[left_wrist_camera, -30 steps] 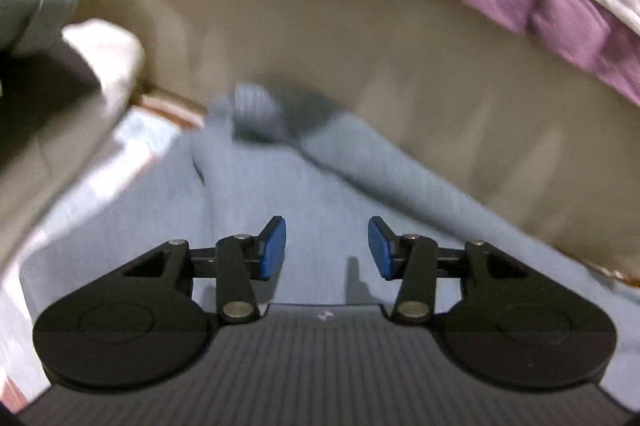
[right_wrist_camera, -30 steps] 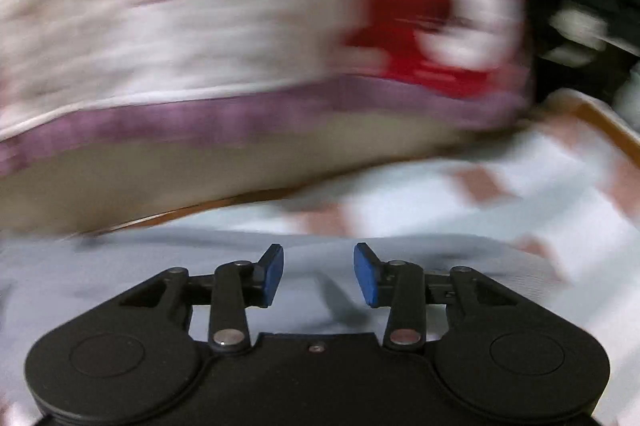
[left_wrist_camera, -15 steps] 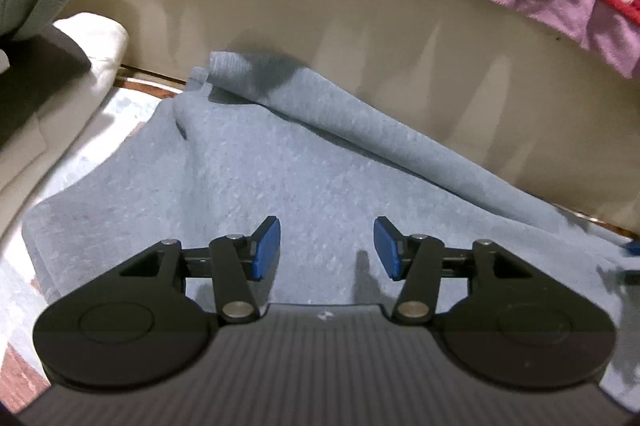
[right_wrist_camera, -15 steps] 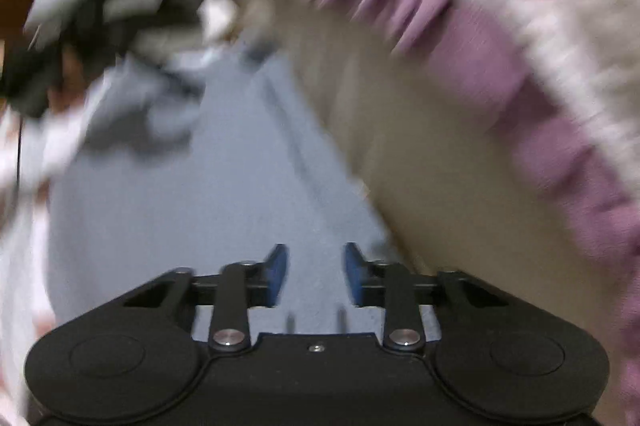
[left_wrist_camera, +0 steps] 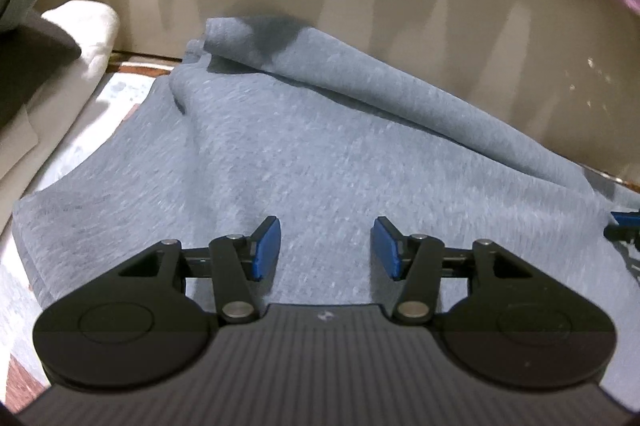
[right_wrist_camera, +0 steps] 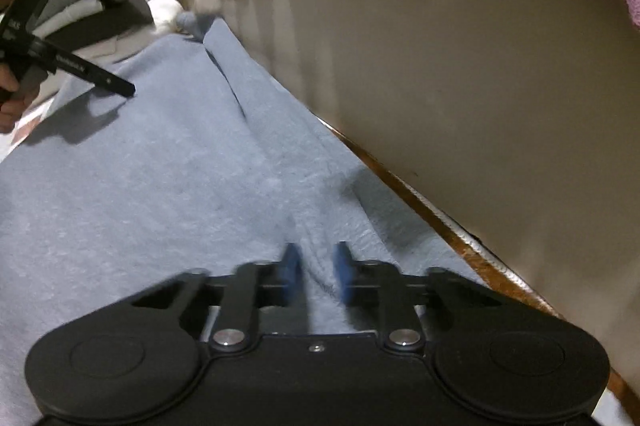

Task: Fold clothes
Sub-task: 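Pinch the garment side with the right gripper and fold it inward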

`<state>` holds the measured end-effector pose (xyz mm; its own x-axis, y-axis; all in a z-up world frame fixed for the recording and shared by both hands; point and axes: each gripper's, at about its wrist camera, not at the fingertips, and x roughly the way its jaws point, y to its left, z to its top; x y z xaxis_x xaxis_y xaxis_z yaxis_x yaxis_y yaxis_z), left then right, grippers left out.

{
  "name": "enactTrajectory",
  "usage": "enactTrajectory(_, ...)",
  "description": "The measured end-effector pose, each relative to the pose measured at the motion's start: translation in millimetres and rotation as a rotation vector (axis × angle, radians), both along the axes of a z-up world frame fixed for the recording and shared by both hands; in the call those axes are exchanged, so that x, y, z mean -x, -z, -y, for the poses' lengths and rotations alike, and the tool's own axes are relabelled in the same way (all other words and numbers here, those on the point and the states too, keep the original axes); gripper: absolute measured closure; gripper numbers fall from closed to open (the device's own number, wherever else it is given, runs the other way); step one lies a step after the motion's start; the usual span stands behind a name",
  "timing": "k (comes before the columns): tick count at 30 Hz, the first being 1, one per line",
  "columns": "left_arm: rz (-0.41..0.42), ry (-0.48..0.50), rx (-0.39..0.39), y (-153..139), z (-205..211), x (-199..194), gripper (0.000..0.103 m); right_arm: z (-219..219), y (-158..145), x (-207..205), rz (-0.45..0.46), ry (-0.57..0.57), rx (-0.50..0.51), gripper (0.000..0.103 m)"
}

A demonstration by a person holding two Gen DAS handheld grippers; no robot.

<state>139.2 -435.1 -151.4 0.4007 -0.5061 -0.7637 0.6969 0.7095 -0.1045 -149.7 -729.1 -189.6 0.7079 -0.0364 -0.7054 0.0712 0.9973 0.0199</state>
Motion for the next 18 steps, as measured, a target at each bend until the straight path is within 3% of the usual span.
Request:
enactTrajectory(2,0.023,0.009,-0.006,-3.4,-1.1,6.5,0.052,-10.3,-0.9,2.4,0.028,0.012,0.066,0.095)
enactTrajectory(6,0.075,0.03,-0.002,-14.5,-9.3,14.5,0.052,-18.4,-28.2,9.3,0.143,0.075,0.071,0.099)
enactTrajectory(9,0.103,0.014,-0.004,-19.2,-16.5,11.8,0.05,-25.7,-44.3,8.0,0.159,0.063,0.177,0.099)
enactTrajectory(12,0.106,-0.03,-0.007,-16.9,-23.5,6.1,0.05,-26.0,-36.1,-4.3,0.101,0.067,0.27,0.1)
enactTrajectory(18,0.11,-0.122,-0.014,-9.4,-40.4,-5.1,0.05,-24.4,-25.1,-21.1,0.025,0.126,0.31,0.1)
